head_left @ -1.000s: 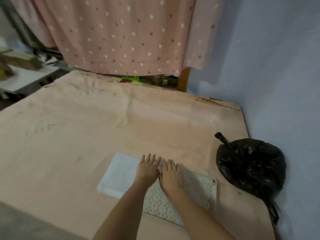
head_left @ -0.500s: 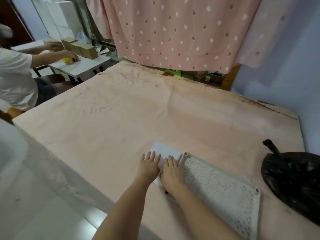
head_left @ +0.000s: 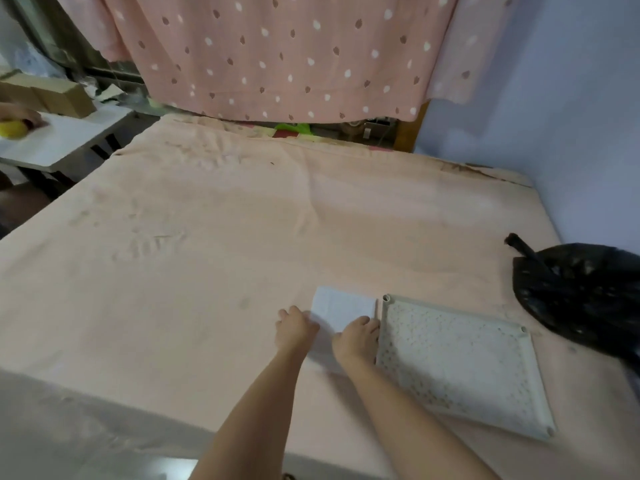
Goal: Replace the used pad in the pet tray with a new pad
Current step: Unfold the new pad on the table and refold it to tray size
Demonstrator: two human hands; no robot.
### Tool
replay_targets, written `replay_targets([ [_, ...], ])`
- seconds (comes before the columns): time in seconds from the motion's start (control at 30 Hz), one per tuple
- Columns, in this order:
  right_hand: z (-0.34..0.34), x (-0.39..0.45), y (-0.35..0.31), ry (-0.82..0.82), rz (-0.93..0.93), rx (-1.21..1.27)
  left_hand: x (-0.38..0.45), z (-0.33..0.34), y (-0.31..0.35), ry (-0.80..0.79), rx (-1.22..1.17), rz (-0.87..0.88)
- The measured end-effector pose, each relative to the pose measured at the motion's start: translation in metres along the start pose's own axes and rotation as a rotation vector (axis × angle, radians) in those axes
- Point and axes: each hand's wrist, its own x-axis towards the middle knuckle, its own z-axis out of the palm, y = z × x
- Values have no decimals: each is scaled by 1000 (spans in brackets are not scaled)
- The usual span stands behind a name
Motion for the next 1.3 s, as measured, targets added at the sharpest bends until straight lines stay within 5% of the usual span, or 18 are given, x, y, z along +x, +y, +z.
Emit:
replay_targets([
  [0.3,-3,14,-7,-107,182,252,23,-7,9,-318,-440,-77],
  [0.5,-18,13,-4,-144,125,357,-2,-47,1,-347,-812,-44],
  [0.63,-30,-4,-2,-295,5,910,-31,-80,-21,-257,-1013,-24],
  [0.77,-34,-25,-15,-770,-47,1268,-67,-105,-53,-168,-1233,-24],
  [1.07,-1,-78,-78,-967,-302,1110,-123,-131,-137,178,-1302,-129],
  [1.3,35,-125,-116,-999,-340,1049,-140,-157,-204,263,-1317,-206],
])
